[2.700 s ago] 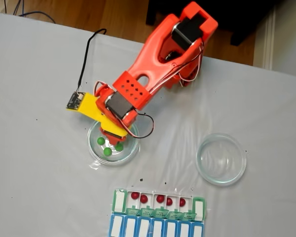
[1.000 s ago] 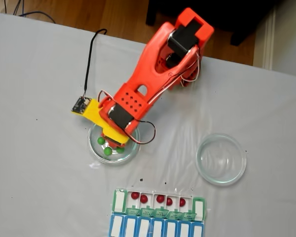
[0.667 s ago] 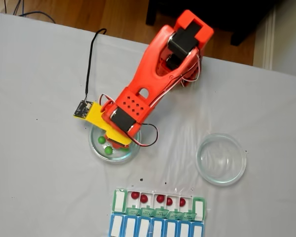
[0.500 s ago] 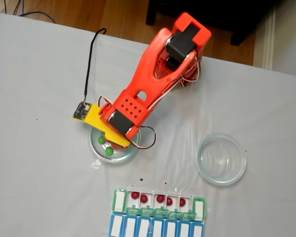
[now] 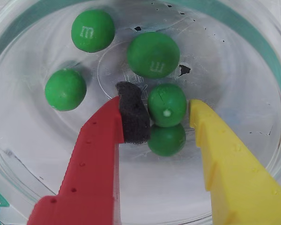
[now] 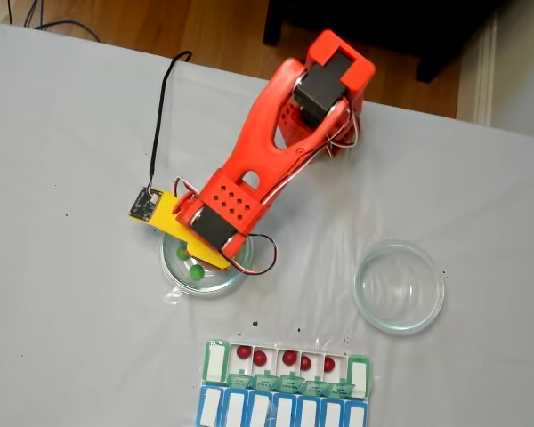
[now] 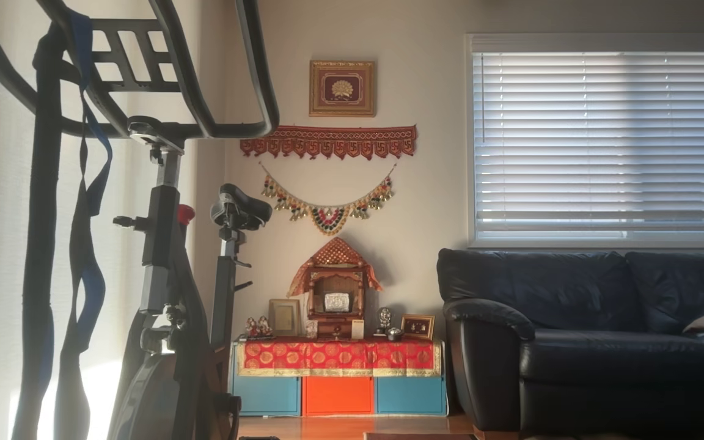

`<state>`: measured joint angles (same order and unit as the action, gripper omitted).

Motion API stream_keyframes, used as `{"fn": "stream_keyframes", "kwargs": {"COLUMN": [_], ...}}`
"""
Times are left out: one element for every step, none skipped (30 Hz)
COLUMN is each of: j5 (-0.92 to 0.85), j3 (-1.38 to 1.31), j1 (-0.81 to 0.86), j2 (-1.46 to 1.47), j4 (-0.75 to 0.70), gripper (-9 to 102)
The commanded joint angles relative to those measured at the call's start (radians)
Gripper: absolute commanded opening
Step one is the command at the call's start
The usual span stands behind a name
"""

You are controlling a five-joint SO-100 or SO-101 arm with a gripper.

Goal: Sort medicines into box.

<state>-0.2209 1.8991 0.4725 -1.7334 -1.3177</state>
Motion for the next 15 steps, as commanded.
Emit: {"fn": "stream_keyframes", "kwargs": {"j5": [0.006, 0.005, 0.005, 0.005, 0.006, 0.006, 0.009, 0.009, 0.009, 0.009, 0.009, 0.009, 0.009, 0.009, 0.011], "j3": [-0.008, -0.008, -0.008, -0.009, -0.009, -0.009, -0.009, -0.009, -0.009, -0.009, -0.009, -0.009, -0.009, -0.009, -0.009], "j1": [-0.017, -0.017, -0.017, -0.018, -0.018, -0.018, -0.018, -0.018, -0.018, -0.018, -0.018, -0.02, -0.02, -0.02, -0.02], "j2": [-0.002, 0.0, 0.0, 0.0, 0.0, 0.0, 0.0, 0.0, 0.0, 0.0, 0.0, 0.0, 0.0, 0.0, 0.0], "j4": [-0.018, -0.018, -0.018, -0.018, -0.017, -0.017, -0.015, -0.014, -0.014, -0.012, -0.012, -0.012, -0.012, -0.012, -0.011], "gripper": [16, 16, 16, 15, 14, 13, 12, 12, 11, 11, 11, 11, 11, 11, 11]}}
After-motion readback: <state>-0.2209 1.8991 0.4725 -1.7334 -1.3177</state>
